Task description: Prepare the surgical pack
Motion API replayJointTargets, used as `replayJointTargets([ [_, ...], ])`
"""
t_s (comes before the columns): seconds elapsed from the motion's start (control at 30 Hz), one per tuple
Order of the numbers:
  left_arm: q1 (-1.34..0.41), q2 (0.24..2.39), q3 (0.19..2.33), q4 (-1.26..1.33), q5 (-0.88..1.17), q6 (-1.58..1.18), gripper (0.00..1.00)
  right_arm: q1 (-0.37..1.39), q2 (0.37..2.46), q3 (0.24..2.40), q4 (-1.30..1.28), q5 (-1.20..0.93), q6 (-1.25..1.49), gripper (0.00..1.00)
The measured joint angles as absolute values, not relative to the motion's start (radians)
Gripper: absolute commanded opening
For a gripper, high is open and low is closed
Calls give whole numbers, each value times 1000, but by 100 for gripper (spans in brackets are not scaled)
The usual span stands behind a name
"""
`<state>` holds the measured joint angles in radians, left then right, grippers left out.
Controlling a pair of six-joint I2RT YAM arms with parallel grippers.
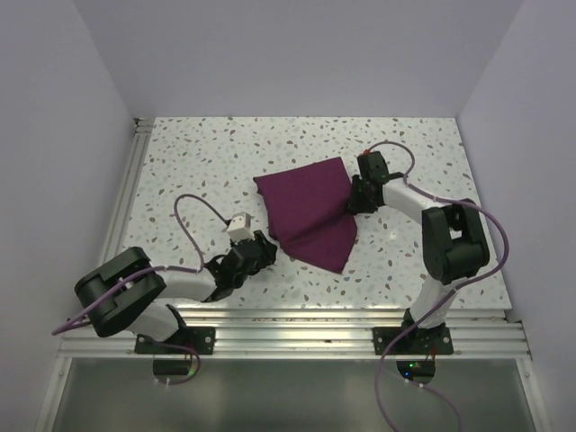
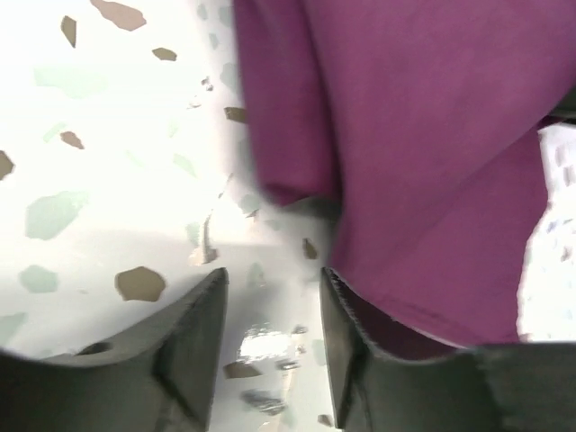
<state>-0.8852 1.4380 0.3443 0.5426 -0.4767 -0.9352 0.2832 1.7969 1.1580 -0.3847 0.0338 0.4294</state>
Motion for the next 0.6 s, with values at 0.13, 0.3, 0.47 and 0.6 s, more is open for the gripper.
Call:
replayJointTargets([
  [0.13,-887,1423,348,494,-482,-939,67,252,1762,1133,-413,118,444,57],
  [0.3,-887,1305,334,395,-483,-900,75,241,1649,1061,-430,170,464,64],
  [0.47,-883,1181,395,283,-473,-747,80,248,1507,962,-427,175,560,64],
  [0.6,-827,1175,536,216,-384,-598,80,308,1366,837,-451,222,712,65],
])
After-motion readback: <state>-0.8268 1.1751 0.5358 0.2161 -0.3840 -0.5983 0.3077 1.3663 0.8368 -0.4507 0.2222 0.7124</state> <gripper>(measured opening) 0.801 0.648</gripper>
